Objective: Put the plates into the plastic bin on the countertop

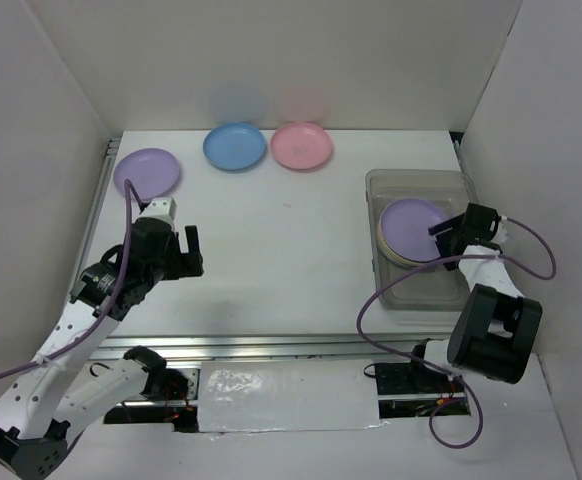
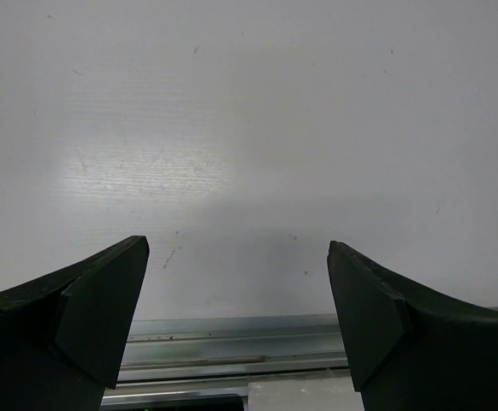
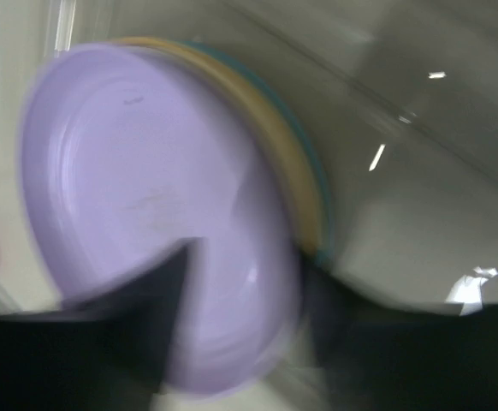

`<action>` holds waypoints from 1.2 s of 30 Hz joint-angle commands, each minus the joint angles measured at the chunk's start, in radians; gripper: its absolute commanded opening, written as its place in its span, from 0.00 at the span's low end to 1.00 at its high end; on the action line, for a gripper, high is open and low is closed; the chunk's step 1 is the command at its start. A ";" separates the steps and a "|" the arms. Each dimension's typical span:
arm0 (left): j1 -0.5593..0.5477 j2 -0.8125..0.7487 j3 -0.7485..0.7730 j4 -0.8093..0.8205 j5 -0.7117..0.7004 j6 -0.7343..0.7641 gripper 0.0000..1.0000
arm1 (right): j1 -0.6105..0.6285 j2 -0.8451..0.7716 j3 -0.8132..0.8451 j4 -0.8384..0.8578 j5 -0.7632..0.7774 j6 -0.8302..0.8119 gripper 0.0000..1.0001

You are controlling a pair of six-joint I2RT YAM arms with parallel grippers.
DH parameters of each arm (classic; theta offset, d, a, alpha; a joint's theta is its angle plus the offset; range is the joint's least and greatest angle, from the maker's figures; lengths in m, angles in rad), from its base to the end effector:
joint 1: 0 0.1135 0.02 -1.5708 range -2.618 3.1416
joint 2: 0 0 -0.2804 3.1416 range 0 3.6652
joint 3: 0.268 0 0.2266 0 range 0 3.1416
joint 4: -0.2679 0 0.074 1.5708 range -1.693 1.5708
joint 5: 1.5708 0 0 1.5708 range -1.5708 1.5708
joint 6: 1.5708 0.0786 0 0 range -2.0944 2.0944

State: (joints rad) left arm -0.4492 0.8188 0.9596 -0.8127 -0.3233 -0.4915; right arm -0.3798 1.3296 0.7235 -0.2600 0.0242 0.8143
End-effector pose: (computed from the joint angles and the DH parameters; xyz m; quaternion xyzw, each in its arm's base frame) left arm 0.1483 -0.0438 0.3159 -0.0887 0.8872 -0.0651 0.4480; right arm 0.2460 -0.1003 0.1944 0.5311 0.7738 0.0633 0.3395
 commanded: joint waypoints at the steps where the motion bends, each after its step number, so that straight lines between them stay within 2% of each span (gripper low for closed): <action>1: 0.021 -0.006 0.021 0.072 0.038 0.045 0.99 | 0.007 -0.016 0.036 0.059 -0.017 -0.018 0.85; 2: 0.023 -0.001 0.016 0.076 0.041 0.044 0.99 | 0.012 -0.042 0.040 0.044 -0.007 -0.018 1.00; 8: 0.053 0.036 0.040 0.047 -0.026 -0.001 0.99 | 0.056 -0.290 0.028 -0.039 0.071 0.003 1.00; 12: 0.119 0.065 0.050 0.085 -0.007 -0.134 0.99 | 0.082 -0.430 0.054 -0.106 0.065 -0.006 1.00; 15: 0.188 0.100 0.039 0.191 0.104 -0.216 0.99 | 0.128 -0.492 0.068 -0.131 0.088 -0.029 1.00; 17: 0.216 0.135 0.048 0.219 0.196 -0.251 0.99 | 0.113 -0.463 0.050 -0.099 0.069 -0.049 1.00; 20: 0.231 0.203 0.076 0.251 0.233 -0.271 0.99 | 0.090 -0.350 0.071 -0.142 -0.020 -0.067 1.00; 22: 0.262 0.243 0.091 0.270 0.207 -0.286 0.99 | 0.133 -0.412 0.028 -0.089 -0.073 -0.079 1.00; 23: 0.326 0.258 0.094 0.285 0.216 -0.314 0.99 | 0.194 -0.444 0.016 -0.052 -0.114 -0.084 1.00; 27: 0.523 0.408 0.068 0.440 0.378 -0.416 0.99 | 0.373 -0.544 0.119 -0.136 -0.188 -0.135 1.00; 29: 0.582 0.481 0.035 0.608 0.392 -0.510 0.99 | 0.470 -0.581 0.110 -0.092 -0.295 -0.167 1.00; 30: 0.595 0.514 0.009 0.654 0.380 -0.542 0.99 | 0.490 -0.610 0.100 -0.072 -0.417 -0.162 1.00; 33: 0.635 0.672 0.045 0.738 0.346 -0.662 0.99 | 0.559 -0.664 0.045 0.016 -0.608 -0.106 1.00; 36: 0.650 0.807 0.086 0.861 0.329 -0.667 0.99 | 0.651 -0.723 -0.010 0.096 -0.658 -0.078 1.00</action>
State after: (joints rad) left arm 0.1890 1.5452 0.9966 -0.1513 0.0048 -1.0706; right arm 0.1989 0.6456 0.7551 -0.2714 -0.4622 0.7132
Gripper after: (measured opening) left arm 0.993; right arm 0.997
